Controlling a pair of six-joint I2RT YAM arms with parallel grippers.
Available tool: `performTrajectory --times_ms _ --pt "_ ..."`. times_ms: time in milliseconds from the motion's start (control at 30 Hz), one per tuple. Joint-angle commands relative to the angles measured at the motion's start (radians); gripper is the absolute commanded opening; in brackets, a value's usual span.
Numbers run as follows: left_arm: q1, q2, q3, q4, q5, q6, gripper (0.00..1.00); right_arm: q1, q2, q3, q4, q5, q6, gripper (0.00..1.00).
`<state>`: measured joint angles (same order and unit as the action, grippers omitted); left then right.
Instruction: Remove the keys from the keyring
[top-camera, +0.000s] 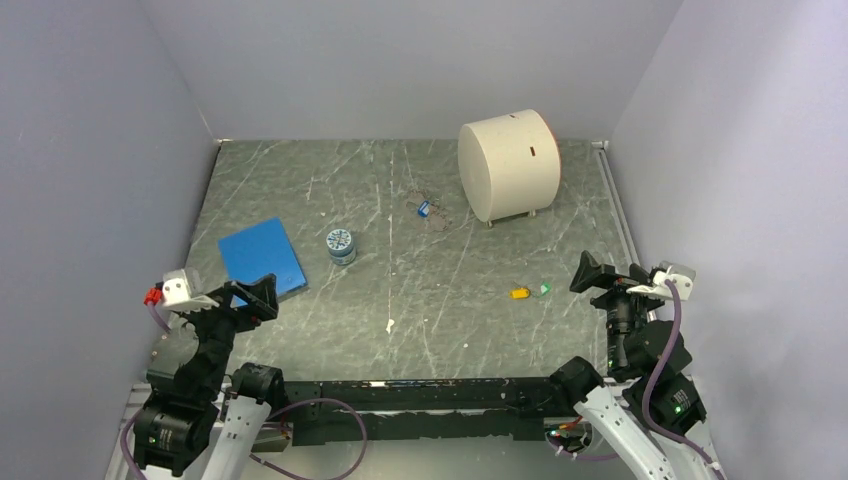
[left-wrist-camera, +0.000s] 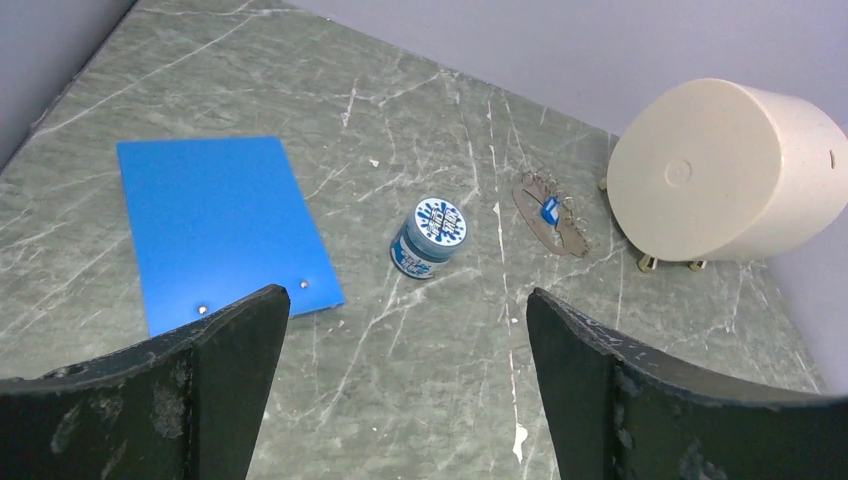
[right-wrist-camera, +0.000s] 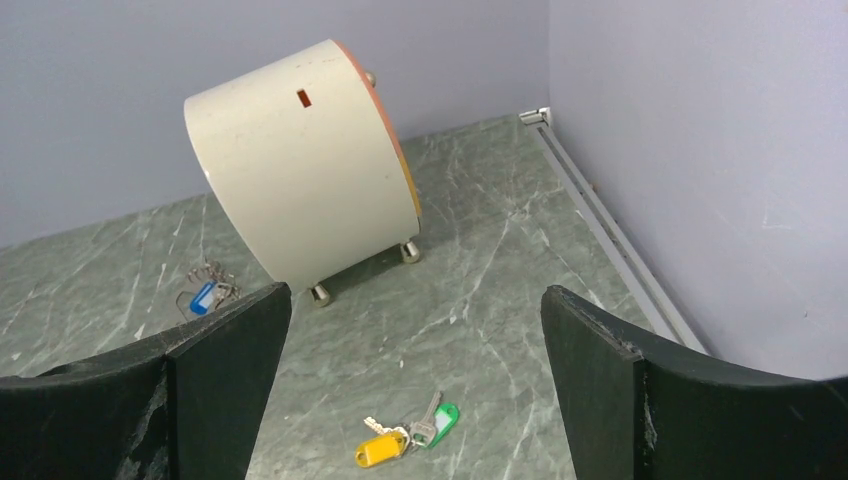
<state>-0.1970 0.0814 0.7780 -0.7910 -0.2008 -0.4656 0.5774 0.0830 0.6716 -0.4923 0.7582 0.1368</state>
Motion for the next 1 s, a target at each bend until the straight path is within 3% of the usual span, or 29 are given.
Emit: performTrajectory --times_ms 0,200,367,500,700,967 --pt "-0.001 -0.012 -0.002 0.032 0.005 0.008 0.94 0.002 -0.015 -0.006 0.034 0.000 -0.023 0.99" --pt "-0.001 -0.014 -0.002 0.032 0.013 0.014 0.94 0.002 0.023 0.014 0.015 -0.070 -0.007 0.99" --pt "-0.001 -0.022 -0.010 0.046 0.040 0.033 0.94 0.002 0.170 0.101 -0.057 -0.198 0.027 0.99" --pt "0.001 -0.021 -0.015 0.064 0.108 0.060 0.94 0.002 0.386 0.172 -0.071 -0.373 0.055 0.99" --pt "0.001 -0.041 -0.025 0.081 0.168 0.086 0.94 0.004 0.680 0.232 0.037 -0.591 0.056 0.99" --pt "0.001 -0.050 -0.028 0.083 0.191 0.099 0.94 0.019 1.058 0.332 0.229 -0.709 0.033 0.96"
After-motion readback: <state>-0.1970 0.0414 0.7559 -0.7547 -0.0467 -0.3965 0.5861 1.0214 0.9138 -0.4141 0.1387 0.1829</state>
